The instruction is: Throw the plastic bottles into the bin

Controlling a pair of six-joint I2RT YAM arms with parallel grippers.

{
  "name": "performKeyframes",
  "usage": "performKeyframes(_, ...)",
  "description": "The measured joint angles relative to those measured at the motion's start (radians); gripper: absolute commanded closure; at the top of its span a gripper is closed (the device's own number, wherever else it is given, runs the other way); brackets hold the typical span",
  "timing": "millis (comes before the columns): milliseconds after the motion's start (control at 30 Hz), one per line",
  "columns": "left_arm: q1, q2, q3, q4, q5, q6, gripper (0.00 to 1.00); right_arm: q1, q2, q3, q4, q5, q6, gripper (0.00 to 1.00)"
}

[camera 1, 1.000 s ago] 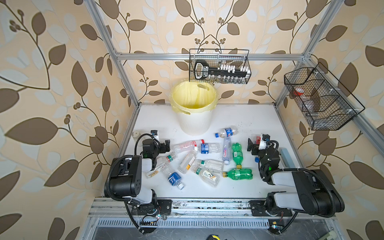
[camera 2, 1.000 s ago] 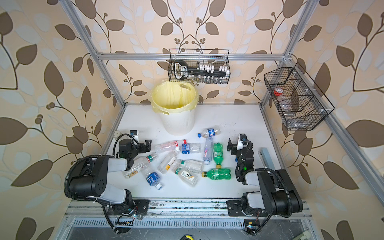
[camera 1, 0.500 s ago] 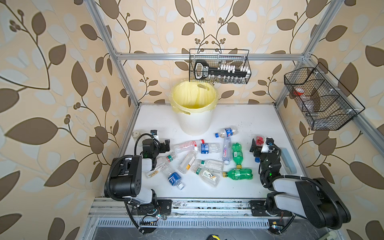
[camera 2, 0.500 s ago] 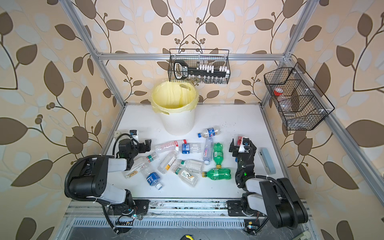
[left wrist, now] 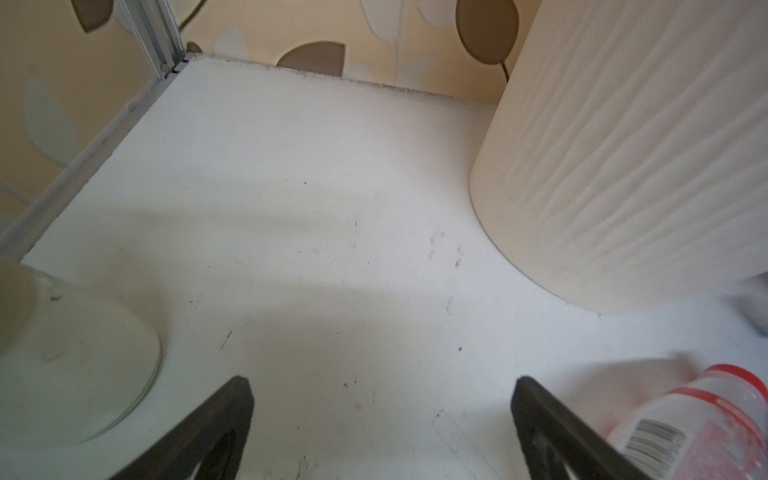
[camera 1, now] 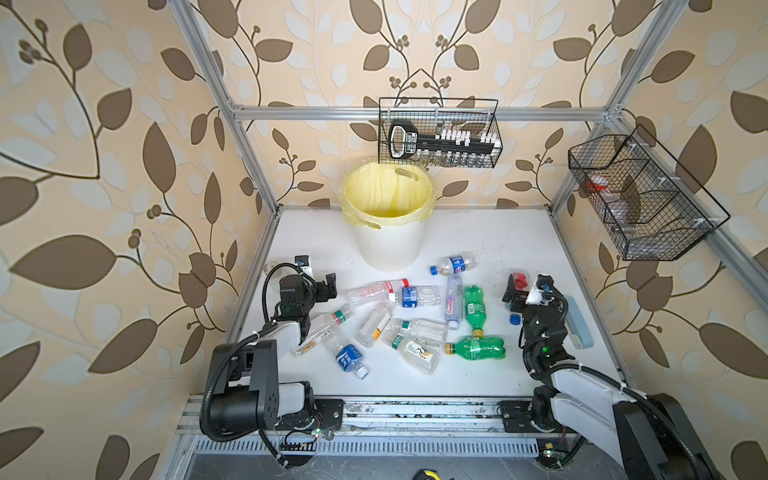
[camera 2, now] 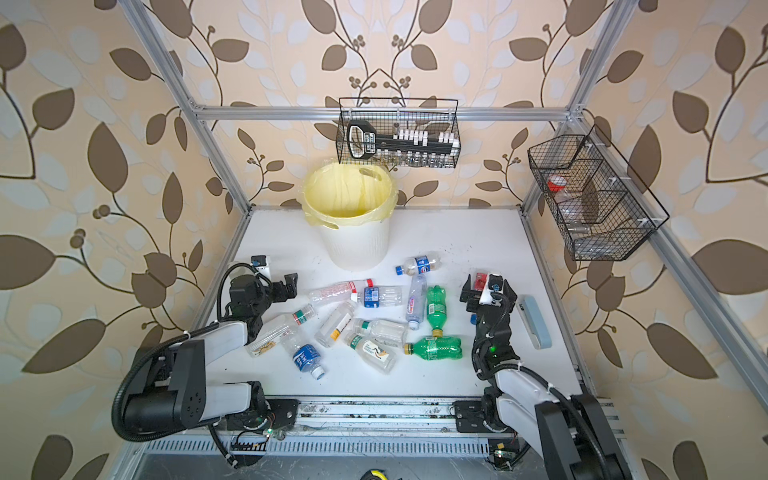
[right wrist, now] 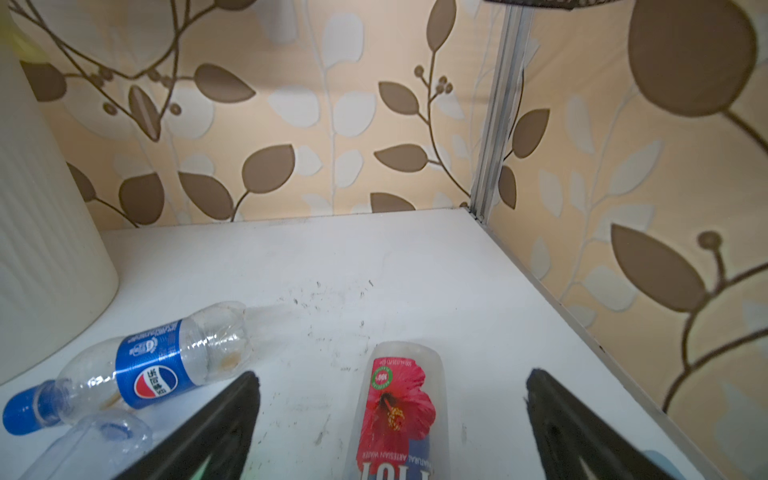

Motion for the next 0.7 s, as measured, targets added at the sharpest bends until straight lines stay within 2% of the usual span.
performKeyframes(100,0.006,-0.056,0.046,-0.076,0.002,0.004,0.01,-0.034,-0.084,0.103,-0.195,-0.011,0.056,0.0)
performKeyframes(300,0.006,-0.152,0.133,-0.274,0.026,0.035,0.01,-0.079,-0.093,0.341,-0.573,-0.001,0.168,0.0)
performKeyframes(467,0.006,-0.175,0.263,-0.52,0.083,0.098,0.01,-0.149,0.008,0.517,-0.871,-0.069,0.249,0.0)
performKeyframes(600,0.006,-0.196,0.323,-0.686,0.119,0.16,0.01,-0.156,0.133,0.653,-1.061,-0.134,0.265,0.0)
performKeyframes(700,0.006,-0.238,0.333,-0.798,0.145,0.22,0.01,-0.156,0.185,0.697,-1.155,-0.166,0.269,0.0)
